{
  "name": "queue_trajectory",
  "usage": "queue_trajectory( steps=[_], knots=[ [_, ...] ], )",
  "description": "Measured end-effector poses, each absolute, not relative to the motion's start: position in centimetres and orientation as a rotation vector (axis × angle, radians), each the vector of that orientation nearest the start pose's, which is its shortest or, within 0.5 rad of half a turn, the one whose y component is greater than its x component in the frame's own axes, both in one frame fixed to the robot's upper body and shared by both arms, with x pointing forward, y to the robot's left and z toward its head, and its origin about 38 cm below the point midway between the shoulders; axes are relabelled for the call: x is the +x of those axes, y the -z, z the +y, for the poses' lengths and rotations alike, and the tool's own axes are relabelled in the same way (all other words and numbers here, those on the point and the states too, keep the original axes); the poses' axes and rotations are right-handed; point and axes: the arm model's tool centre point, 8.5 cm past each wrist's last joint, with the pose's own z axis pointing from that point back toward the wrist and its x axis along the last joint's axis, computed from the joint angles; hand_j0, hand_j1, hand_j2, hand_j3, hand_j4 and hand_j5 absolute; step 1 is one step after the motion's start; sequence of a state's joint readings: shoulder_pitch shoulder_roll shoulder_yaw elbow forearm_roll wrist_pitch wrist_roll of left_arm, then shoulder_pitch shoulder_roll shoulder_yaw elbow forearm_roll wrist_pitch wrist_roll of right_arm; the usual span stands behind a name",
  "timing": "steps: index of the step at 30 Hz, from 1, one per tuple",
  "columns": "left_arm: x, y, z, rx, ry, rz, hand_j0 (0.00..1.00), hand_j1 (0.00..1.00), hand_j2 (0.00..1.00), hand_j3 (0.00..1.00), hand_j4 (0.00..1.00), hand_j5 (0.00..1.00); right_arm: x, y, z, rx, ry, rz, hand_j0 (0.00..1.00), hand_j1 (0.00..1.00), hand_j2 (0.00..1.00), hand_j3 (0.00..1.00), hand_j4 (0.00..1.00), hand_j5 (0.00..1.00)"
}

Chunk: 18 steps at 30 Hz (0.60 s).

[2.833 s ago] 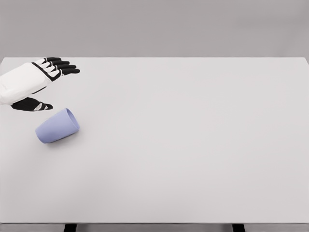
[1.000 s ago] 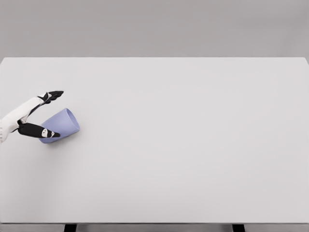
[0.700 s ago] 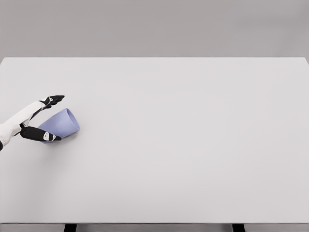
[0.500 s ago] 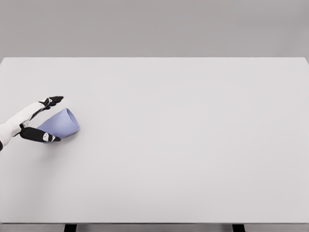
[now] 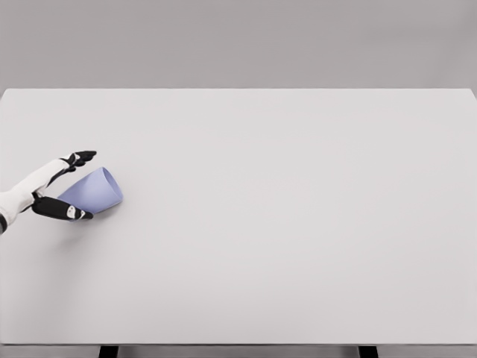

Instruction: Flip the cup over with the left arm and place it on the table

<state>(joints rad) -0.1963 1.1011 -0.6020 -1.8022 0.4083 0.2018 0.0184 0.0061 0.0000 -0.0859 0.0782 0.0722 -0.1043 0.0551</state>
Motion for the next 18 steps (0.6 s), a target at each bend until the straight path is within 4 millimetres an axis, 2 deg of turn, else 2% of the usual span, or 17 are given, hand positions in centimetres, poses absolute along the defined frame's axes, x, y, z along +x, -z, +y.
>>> queue_trajectory(
  steps=[18],
  knots=[
    [35.4, -14.7, 35.6, 0.225, 0.912, -1.207, 1.0, 1.0, 1.0, 1.0, 1.0, 1.0, -2.0, 26.0, -26.5, -0.027, 0.013, -0.021, 1.0, 1.0, 1.0, 1.0, 1.0, 1.0]
  ],
)
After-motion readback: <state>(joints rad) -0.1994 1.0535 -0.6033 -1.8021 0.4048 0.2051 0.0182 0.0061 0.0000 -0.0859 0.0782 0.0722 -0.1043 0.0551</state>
